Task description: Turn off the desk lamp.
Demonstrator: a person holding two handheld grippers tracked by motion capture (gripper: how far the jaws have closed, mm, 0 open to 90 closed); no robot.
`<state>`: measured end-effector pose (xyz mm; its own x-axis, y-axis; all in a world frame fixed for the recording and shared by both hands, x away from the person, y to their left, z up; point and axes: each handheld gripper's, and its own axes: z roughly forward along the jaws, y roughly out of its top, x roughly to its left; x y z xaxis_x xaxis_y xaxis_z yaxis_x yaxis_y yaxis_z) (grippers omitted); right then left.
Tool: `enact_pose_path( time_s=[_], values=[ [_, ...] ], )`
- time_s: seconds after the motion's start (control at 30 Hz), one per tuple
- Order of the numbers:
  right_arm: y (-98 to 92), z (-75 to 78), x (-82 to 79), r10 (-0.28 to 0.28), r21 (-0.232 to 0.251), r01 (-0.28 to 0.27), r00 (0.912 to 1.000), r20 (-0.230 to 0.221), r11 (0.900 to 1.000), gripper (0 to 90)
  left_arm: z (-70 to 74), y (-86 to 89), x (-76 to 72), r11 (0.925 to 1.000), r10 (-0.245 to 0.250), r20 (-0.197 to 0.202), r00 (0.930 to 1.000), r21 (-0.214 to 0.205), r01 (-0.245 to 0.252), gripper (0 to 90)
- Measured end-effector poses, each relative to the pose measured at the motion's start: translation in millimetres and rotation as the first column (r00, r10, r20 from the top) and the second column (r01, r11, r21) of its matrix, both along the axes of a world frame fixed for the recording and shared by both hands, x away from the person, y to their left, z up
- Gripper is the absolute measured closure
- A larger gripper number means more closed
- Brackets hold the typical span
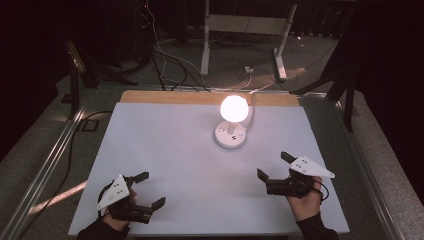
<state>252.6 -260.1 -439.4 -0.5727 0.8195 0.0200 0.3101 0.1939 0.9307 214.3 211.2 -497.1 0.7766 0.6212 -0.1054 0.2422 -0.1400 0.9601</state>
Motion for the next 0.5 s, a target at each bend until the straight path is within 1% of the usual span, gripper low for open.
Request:
enact_pose_path(
  time_s=[0.17, 0.37, 0.5],
  values=[
    [4.0, 1.3, 5.7, 0.009, 0.002, -0.009, 0.9999, -0.008, 1.0000, 0.0, -0.2, -0.5, -0.1, 1.0000, -0.006, -0.003, 1.0000, -0.002, 0.006, 0.6],
    [10.0, 2.9, 10.0, 0.023, -0.001, -0.023, 0.9997, -0.011, 0.9997, 0.0, -0.1, 0.1, 0.1, 1.0000, -0.003, -0.007, 1.0000, -0.003, 0.003, 0.6],
    [15.0, 4.4, 14.6, 0.032, -0.003, -0.032, 0.9995, -0.006, 0.9995, 0.0, -0.3, 0.1, 0.4, 1.0000, 0.002, -0.011, 0.9999, -0.006, -0.002, 0.6]
  ],
)
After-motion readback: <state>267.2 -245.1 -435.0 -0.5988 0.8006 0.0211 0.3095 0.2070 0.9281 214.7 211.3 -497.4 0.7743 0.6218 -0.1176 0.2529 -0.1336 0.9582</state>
